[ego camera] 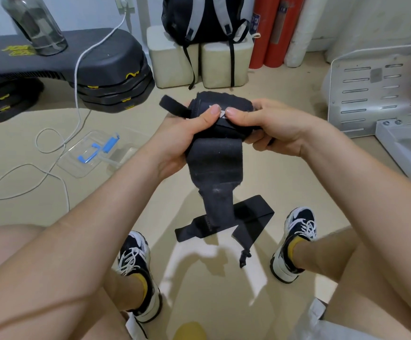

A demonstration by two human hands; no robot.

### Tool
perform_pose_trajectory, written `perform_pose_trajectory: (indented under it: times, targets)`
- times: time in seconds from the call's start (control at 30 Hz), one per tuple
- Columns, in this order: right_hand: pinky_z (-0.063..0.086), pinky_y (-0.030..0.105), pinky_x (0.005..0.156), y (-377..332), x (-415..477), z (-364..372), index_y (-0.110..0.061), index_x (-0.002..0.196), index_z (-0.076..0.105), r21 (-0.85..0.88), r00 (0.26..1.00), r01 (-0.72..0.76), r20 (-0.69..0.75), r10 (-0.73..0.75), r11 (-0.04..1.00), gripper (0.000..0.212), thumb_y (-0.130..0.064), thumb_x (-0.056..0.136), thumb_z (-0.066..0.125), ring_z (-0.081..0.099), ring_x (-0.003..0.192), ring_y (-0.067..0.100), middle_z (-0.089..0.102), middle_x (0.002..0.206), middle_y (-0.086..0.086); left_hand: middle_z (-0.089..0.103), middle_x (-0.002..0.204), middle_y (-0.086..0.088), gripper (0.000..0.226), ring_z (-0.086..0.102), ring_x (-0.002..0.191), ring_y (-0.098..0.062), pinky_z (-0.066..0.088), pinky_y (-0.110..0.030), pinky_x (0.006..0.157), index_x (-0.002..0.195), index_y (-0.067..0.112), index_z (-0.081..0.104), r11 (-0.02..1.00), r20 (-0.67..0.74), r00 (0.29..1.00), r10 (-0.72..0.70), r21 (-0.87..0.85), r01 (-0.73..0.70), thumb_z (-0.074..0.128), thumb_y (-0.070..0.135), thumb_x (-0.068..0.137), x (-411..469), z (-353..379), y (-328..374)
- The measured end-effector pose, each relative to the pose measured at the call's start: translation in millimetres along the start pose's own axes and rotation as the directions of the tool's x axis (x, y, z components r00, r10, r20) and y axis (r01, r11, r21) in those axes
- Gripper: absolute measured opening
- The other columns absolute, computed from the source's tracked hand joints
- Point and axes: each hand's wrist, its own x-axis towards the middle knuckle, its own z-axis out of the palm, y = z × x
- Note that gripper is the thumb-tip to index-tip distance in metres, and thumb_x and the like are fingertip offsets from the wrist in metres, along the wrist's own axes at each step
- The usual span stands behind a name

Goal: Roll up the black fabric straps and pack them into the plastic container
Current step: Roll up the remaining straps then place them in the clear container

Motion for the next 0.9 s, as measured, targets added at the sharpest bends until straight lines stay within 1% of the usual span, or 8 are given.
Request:
perform_pose_trajectory:
  times: [0.17,0.3,0.4,0.57,0.67,0.73,0.8,0.9]
  targets:
    - [0.022,0.019,0.044,4,1,6,-0.022,0.098,0.062,-0.159,0.976,0.081,-0.186,-0.111,0.984,0.011,-0.028,0.093,0.069,0.032,0.049,0.005,0.046,0.062,-0.012,0.071,0.115,-0.016,0.040,0.070,0.104,-0.029,0.059,-0.042,0.086,0.124,0.003,0.064,0.986,-0.053,0.988,-0.144,-0.092,0.139,0.069,0.022,0.090,0,4,-9]
    - [0.043,0.009,0.056,3,2,12,-0.017,0.119,0.060,-0.233,0.918,0.216,-0.281,-0.279,0.948,0.029,-0.011,0.092,0.070,0.059,0.060,-0.009,0.063,0.073,-0.020,0.072,0.110,-0.018,0.031,0.071,0.101,-0.031,0.059,-0.042,0.086,0.118,0.001,0.065,0.975,-0.035,0.976,-0.216,0.047,0.218,0.068,0.017,0.091,0,-1,-13]
    - [0.053,0.031,0.090,8,9,7,-0.022,0.124,0.057,-0.524,0.833,0.225,-0.335,-0.441,0.822,0.045,-0.018,0.084,0.077,0.065,0.099,0.008,0.065,0.104,-0.013,0.074,0.097,-0.015,0.025,0.073,0.080,-0.026,0.061,-0.034,0.068,0.113,0.006,0.062,0.968,-0.127,0.970,-0.207,0.114,0.222,0.070,0.009,0.089,-4,3,-14]
    - [0.051,0.045,0.090,12,12,8,-0.027,0.133,0.049,-0.750,0.773,0.139,-0.326,-0.544,0.647,0.059,-0.034,0.079,0.072,0.061,0.105,0.027,0.066,0.114,0.000,0.068,0.100,-0.011,0.049,0.063,0.052,-0.010,0.050,-0.023,0.048,0.124,0.023,0.048,0.979,-0.224,0.972,-0.070,0.173,0.110,0.077,0.016,0.085,-7,8,-14]
    - [0.052,0.047,0.084,15,15,8,-0.031,0.132,0.046,-0.822,0.766,0.106,-0.291,-0.572,0.560,0.058,-0.036,0.080,0.071,0.060,0.102,0.031,0.064,0.110,0.007,0.065,0.077,-0.003,0.016,0.053,0.041,-0.005,0.041,-0.016,0.042,0.100,0.012,0.059,0.976,-0.130,0.991,-0.035,0.208,0.062,0.070,0.020,0.091,-10,10,-7]
    - [0.051,0.047,0.083,16,15,5,-0.031,0.135,0.045,-0.854,0.766,0.056,-0.295,-0.572,0.516,0.059,-0.035,0.083,0.072,0.058,0.102,0.034,0.063,0.110,0.010,0.063,0.061,0.004,0.014,0.054,0.045,-0.002,0.042,-0.014,0.045,0.084,0.011,0.067,0.959,-0.046,0.997,-0.066,0.273,0.076,0.067,0.023,0.092,-11,10,-4]
    - [0.051,0.047,0.083,18,16,2,-0.030,0.136,0.045,-0.879,0.768,0.021,-0.291,-0.570,0.476,0.060,-0.034,0.083,0.072,0.057,0.104,0.036,0.061,0.111,0.012,0.071,0.069,0.005,0.004,0.063,0.061,-0.002,0.049,-0.013,0.057,0.090,0.013,0.071,0.958,0.062,0.994,-0.086,0.278,0.066,0.071,0.012,0.086,-10,6,-1]
    - [0.051,0.047,0.084,17,16,0,-0.030,0.138,0.044,-0.871,0.773,0.022,-0.296,-0.560,0.491,0.061,-0.033,0.083,0.072,0.058,0.105,0.037,0.062,0.113,0.012,0.073,0.101,-0.005,0.069,0.069,0.091,-0.014,0.054,-0.026,0.080,0.122,0.007,0.062,0.988,0.315,0.937,-0.149,0.091,0.127,0.064,-0.017,0.058,-6,-15,3]
